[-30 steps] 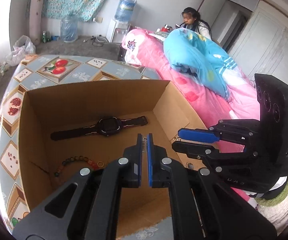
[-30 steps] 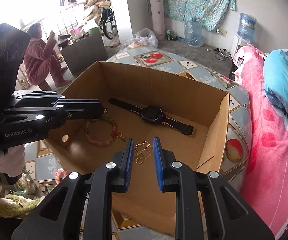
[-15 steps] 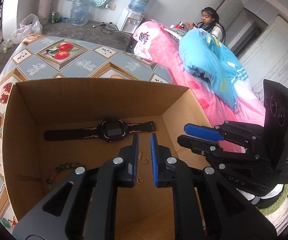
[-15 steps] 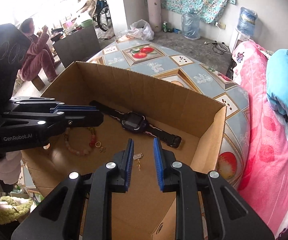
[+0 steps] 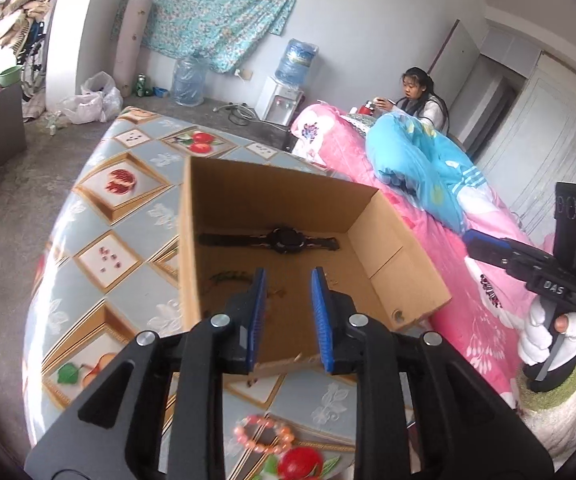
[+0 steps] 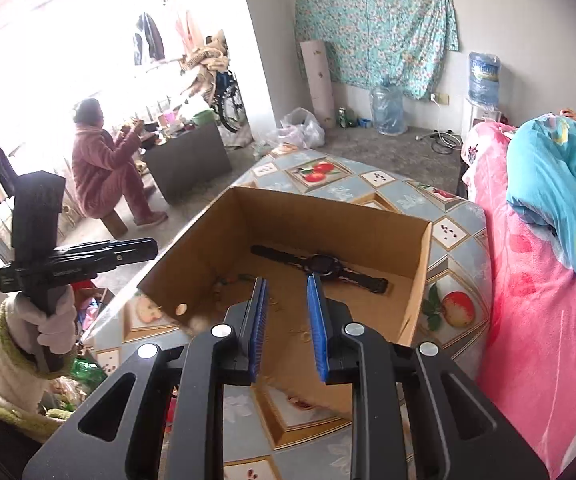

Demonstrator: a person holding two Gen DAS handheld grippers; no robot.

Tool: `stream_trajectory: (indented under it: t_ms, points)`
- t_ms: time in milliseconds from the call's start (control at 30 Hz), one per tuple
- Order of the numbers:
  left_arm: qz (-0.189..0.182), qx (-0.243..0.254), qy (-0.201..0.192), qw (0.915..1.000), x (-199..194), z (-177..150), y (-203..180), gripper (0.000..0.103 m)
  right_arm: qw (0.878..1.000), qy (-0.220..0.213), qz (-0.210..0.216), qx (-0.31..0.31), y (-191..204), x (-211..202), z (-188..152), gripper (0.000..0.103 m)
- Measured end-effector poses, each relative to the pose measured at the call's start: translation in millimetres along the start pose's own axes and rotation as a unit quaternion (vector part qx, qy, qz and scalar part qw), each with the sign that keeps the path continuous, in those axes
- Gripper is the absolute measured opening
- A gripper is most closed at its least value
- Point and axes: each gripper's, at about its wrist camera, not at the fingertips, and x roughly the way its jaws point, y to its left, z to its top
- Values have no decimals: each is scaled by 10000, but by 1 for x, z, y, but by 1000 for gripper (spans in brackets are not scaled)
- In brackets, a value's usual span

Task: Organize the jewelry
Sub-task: 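Move both open tools back down to the pink-orange bead bracelet on the table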

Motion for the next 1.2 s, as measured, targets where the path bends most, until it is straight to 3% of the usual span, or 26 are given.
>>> stream_trajectory:
  t_ms: [100,233,400,567,633,733,1033,1200]
  points:
    - [404,-39,82,9991,-19,-35,18,28,9991,100,400,82,30,4,-31,23]
    - [568,-223,353,9975,-25,-77,36,34,9958,610,587,335,57,43,-71,27]
    - [875,-321,673,9934,-15,-118,42,36,9906,1194,501,429,79,105,-101,27]
    - [1231,-144,821,9889,-9,-143,39,36,9881,1498,335,-72,100,146,-108,26]
    - [1305,-20,827,9880,-11,-149,35,36,9867,1576,144,-375,109,155,-110,21]
    - [1289,64,834,9881,-13,-153,33,36,9841,1689,-31,-551,113,164,-116,8]
    - [889,230,906,9916,3,-148,19,36,9885,1492,-144,185,70,142,-123,8]
    - [458,313,1043,9930,28,-138,-1,36,9882,1401,-282,556,51,128,-133,8]
